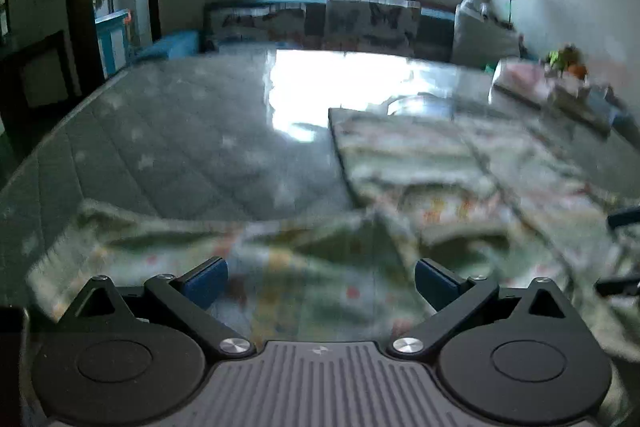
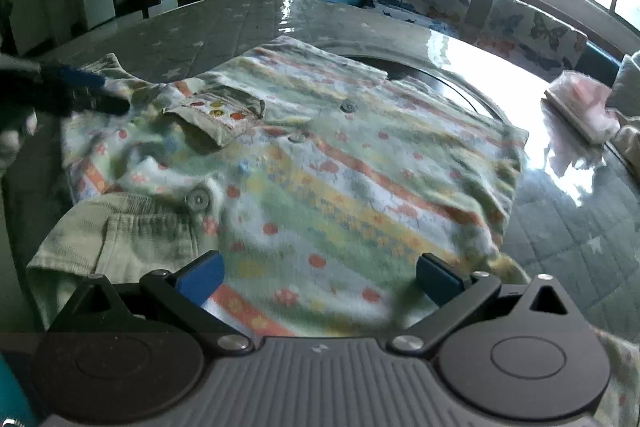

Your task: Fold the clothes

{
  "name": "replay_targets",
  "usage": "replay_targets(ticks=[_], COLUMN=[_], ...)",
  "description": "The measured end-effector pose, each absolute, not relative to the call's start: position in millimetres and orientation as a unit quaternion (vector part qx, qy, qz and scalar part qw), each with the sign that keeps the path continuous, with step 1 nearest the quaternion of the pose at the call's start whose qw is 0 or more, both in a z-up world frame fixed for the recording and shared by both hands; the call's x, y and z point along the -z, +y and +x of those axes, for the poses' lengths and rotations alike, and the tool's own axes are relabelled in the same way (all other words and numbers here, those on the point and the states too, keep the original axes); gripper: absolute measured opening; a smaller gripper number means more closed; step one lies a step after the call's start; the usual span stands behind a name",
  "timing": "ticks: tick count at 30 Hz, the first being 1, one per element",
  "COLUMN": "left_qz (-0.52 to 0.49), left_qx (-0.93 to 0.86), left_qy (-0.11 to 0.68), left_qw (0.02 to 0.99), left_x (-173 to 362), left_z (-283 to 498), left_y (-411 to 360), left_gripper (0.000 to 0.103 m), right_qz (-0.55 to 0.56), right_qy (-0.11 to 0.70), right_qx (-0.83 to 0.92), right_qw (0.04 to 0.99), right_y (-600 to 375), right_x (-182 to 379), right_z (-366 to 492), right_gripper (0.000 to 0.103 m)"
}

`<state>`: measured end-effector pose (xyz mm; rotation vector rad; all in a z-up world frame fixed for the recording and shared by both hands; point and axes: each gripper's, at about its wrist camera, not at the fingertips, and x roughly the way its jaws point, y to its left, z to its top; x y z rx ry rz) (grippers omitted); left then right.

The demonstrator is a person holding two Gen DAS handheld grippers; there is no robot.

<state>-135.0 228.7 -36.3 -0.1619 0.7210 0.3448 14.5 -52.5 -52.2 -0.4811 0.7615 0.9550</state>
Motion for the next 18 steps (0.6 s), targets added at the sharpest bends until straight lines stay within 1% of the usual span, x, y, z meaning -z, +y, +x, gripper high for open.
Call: replay_targets(ticks=[2,5,9,11,18], left_qz=[-0.054,-0.061,-0.068,-0.073,-0.086], left_qx=[-0.175,-0.18,-0.182,-0.183,-0.152], left_qy=[0.349,0.351,0.358,0.359,0.328], left_qw=[0.919,0.917,0.913,0.913,0.928], left_x=[42,42,39,35,9], left_z=[-138,-138,-135,-133,-129], left_y=[225,230,231,231,216], left_gripper=[0.103,0.103,0.103,0.103,0.103], right_qz=[-0.227,-0.231,-0.205,-0.187,-0.142], right_qy=[0.354,0.354,0.37,0.378,0.363], right_qx=[-0.44,-0.438,-0.429,-0.421,-0.384], right_qw=[0.794,0.793,0.798,0.803,0.837], right_y=[-60,-72,-95,-105,-137], right_x=[51,48,50,49,35], right_z=[12,8,6,8,22], right_gripper=[0.103,0.103,0.103,0.103,0.103])
